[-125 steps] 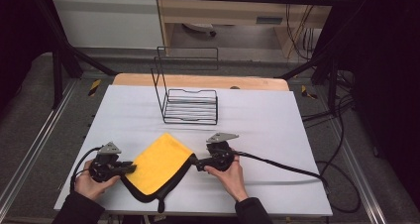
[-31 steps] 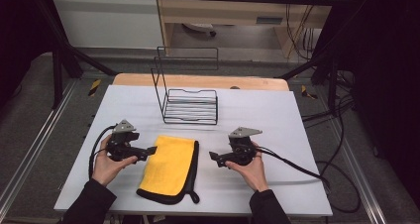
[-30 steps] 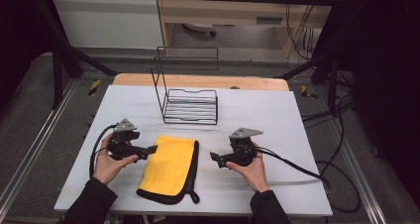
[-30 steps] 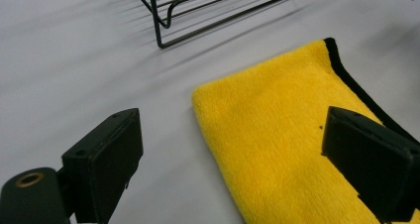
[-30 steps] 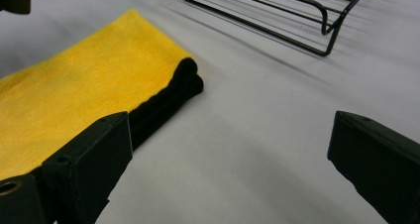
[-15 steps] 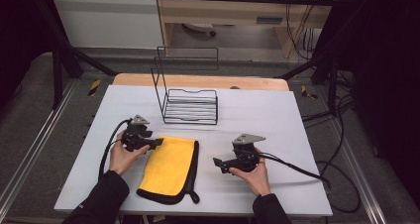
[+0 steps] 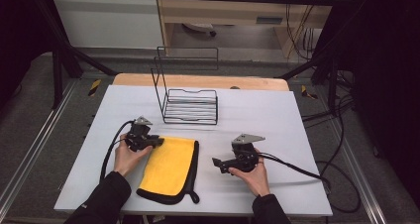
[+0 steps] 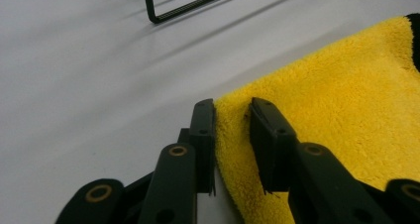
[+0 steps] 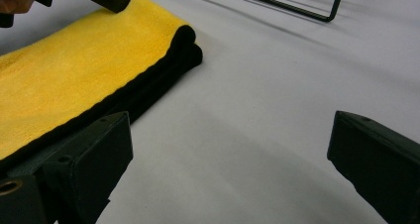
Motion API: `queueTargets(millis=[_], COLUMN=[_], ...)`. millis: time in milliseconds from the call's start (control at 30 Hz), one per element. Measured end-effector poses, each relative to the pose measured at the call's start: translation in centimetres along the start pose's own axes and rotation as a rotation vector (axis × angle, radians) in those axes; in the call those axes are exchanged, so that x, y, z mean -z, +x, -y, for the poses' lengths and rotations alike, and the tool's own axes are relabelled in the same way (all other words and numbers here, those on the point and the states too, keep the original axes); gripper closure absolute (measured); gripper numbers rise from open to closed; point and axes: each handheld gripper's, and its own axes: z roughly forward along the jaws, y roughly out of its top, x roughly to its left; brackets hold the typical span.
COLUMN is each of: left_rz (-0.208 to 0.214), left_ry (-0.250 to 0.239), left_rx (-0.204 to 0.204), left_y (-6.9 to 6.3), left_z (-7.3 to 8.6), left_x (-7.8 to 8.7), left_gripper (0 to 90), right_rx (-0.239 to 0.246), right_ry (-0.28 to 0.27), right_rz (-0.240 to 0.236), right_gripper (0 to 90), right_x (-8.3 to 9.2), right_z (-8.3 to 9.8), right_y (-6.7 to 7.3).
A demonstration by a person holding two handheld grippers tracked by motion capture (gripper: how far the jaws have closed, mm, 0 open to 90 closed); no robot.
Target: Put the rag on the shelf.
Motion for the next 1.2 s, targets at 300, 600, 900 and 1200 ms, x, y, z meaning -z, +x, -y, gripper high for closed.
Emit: queueTargets(millis=[300, 600, 900, 1200], left_rz=[-0.008, -0.016, -0.024, -0.021], left_ry=[-0.007, -0.011, -0.014, -0.017], left_rx=[-0.007, -0.039, -0.054, -0.06], left_y=[-0.3, -0.5, -0.6, -0.5], left_z=[0.2, 0.3, 0.3, 0.3], left_x=[-0.1, -0.1, -0.1, -0.1], left_gripper=[80.2, 80.4, 80.4, 80.3], right_rx=[-0.001, -0.015, -0.043, -0.055], right_ry=[-0.014, -0.027, -0.011, 0.042], right_rz=[0.014, 0.02, 0.027, 0.037], right_gripper=[2.4, 5.5, 21.6, 41.8], right_x=[-0.7, -3.5, -7.4, -9.1], right_z=[-0.8, -3.2, -4.4, -4.0], right_y=[0.6, 2.0, 2.9, 2.6])
